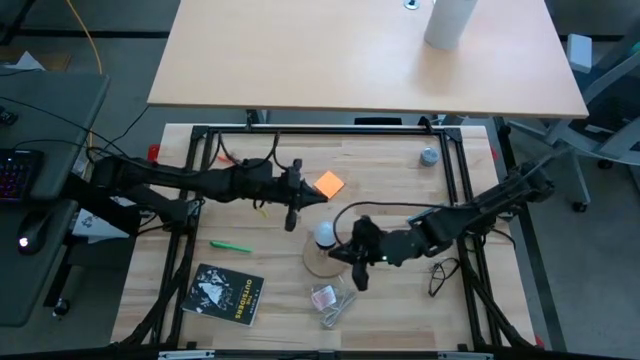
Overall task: Screw lightbulb
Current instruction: Remove the white lightbulb from the lamp
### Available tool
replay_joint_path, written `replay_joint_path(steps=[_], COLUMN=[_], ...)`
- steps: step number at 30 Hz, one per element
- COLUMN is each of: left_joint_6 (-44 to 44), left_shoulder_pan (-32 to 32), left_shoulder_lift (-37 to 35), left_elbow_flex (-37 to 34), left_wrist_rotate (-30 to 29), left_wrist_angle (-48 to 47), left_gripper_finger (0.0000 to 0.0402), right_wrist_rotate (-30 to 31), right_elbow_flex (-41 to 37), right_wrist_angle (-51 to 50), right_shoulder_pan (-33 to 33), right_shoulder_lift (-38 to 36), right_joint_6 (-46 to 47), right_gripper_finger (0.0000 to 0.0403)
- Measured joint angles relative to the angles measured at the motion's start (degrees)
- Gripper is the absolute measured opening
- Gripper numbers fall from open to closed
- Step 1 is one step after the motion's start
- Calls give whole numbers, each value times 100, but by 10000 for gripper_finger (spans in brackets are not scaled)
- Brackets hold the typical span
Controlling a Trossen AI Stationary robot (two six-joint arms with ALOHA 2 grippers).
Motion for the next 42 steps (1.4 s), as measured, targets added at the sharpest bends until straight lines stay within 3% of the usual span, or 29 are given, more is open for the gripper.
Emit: replay_joint_path(steps=[9, 20, 28, 36, 39, 42], left_joint_6=[-155, -690, -829, -1095, -942, -383], left_shoulder_pan=[-294, -643, -861, -1023, -1026, -1011], left_shoulder_lift=[1, -131, -608, -1543, -1920, -2068], left_elbow_flex=[0, 0, -4, -4, -4, -2], left_wrist_rotate=[223, 394, 477, 710, 358, -911], left_wrist_angle=[79, -118, -1051, -2347, -2665, -2675], left_gripper_finger=[0, 0, 0, 0, 0, 0], right_wrist_rotate=[-50, -90, 55, 460, 514, 492], right_elbow_flex=[0, 0, 0, 0, 0, 2], right_wrist_angle=[350, -53, -872, -2139, -2478, -2474], right_shoulder_pan=[-146, -218, -220, -218, -218, -181], right_shoulder_lift=[154, 77, -290, -965, -1203, -1299], right_joint_6=[-260, -285, -259, -206, -36, 12], right_gripper_finger=[0, 0, 0, 0, 0, 0])
